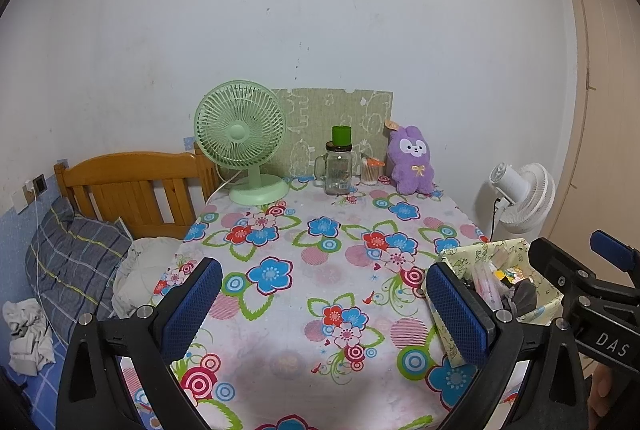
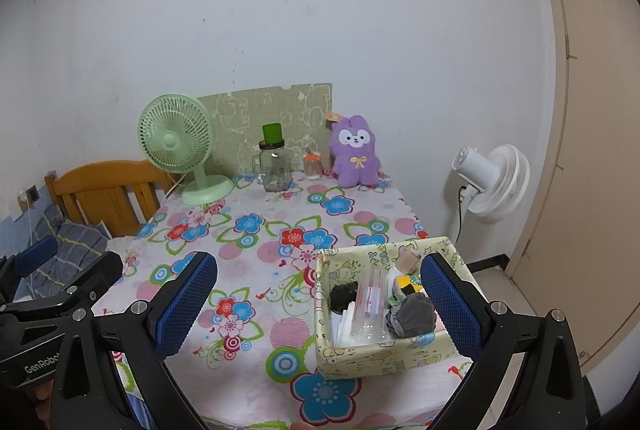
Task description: Organize soft objects
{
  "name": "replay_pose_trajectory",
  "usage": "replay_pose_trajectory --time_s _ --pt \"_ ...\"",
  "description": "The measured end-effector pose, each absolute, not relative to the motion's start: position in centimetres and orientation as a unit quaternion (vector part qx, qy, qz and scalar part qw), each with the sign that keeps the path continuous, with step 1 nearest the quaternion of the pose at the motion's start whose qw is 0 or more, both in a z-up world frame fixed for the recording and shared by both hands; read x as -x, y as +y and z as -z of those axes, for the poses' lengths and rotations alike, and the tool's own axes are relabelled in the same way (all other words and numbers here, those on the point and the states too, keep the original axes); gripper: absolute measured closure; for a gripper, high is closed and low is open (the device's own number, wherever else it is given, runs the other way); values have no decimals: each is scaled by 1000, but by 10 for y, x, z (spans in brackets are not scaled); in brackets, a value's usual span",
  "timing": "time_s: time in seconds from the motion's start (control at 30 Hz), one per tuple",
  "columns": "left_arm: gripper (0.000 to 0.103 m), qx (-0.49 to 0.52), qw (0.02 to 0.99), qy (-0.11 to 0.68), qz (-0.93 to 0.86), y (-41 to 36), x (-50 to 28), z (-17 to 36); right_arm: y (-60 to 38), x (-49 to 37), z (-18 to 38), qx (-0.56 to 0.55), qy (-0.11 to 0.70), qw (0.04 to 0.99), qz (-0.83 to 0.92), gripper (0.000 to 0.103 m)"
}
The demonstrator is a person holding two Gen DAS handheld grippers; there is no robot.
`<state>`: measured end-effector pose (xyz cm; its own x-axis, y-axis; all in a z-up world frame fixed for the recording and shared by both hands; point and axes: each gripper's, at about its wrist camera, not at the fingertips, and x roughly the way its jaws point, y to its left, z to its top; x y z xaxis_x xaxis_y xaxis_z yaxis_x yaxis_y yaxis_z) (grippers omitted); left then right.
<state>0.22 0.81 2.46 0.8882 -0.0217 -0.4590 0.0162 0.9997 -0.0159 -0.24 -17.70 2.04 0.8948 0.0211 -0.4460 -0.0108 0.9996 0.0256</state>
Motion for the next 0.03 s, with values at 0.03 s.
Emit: replay_pose_trajectory --time_s 0.03 --pt "0 7 971 238 10 9 -3 -24 -177 1 -20 -11 231 973 -8 0"
